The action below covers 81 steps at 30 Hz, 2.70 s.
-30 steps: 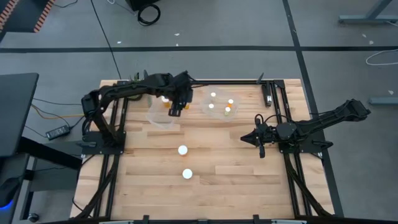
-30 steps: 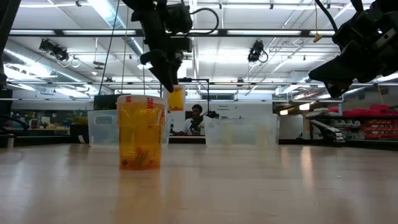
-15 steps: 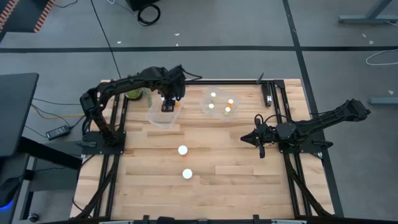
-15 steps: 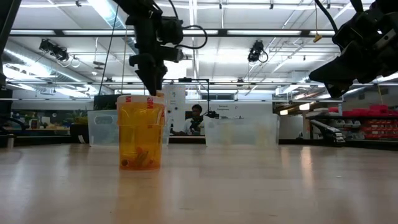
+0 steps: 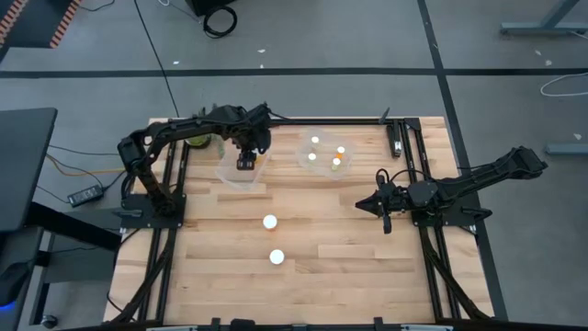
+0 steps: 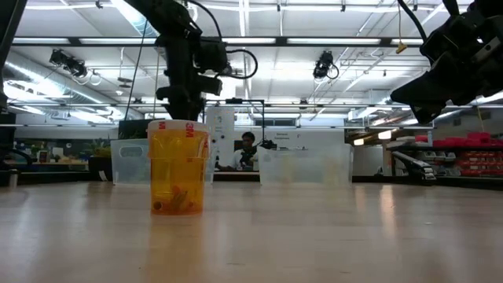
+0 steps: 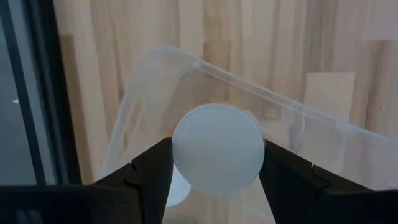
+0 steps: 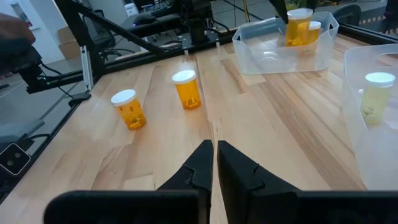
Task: Pick and place medicine bottles into bin by pill shape (circle, oval)
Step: Put the large orange pill bottle into the left transparent bin
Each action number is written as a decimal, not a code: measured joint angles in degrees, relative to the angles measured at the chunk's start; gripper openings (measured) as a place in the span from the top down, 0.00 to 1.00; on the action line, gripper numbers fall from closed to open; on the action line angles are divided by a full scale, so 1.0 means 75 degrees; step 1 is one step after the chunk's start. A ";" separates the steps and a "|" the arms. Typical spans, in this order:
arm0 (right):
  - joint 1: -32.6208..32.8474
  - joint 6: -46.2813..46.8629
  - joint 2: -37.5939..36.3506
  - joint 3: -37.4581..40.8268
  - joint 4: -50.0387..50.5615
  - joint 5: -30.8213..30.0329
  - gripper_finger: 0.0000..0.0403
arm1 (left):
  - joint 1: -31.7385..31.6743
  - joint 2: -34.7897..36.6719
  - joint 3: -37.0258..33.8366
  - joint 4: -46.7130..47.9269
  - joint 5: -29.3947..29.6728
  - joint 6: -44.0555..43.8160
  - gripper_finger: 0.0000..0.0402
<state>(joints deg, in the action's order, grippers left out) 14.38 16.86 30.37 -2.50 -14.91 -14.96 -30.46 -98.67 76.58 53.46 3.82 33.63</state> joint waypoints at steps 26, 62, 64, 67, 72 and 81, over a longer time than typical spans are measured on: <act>0.0001 0.0002 0.0000 0.0000 -0.0001 0.0000 0.92 | 0.0009 -0.0009 -0.1170 -0.1575 -0.0001 0.0207 0.43; -0.0001 0.0000 0.0000 0.0000 0.0000 0.0000 0.92 | 0.0154 -0.0009 -0.0969 -0.1273 0.1214 0.0673 0.32; -0.0001 0.0000 0.0000 0.0000 -0.0001 0.0000 0.92 | 0.0154 -0.0009 -0.0963 -0.1135 0.1214 0.0671 0.32; -0.0001 0.0000 0.0000 0.0000 -0.0001 0.0000 0.92 | 0.0157 -0.0006 -0.0963 -0.0948 0.1214 0.0592 0.32; 0.0001 0.0002 0.0000 0.0000 -0.0001 0.0000 0.92 | 0.0190 0.0216 -0.0960 -0.0841 0.1211 0.0493 0.32; -0.0001 0.0001 0.0000 -0.0002 0.0002 0.0000 0.92 | 0.0422 0.1145 -0.0960 -0.0602 0.0804 0.0184 0.32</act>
<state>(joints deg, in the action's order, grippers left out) 14.37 16.87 30.37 -2.52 -14.90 -14.96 -27.29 -90.08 69.38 48.95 9.85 35.01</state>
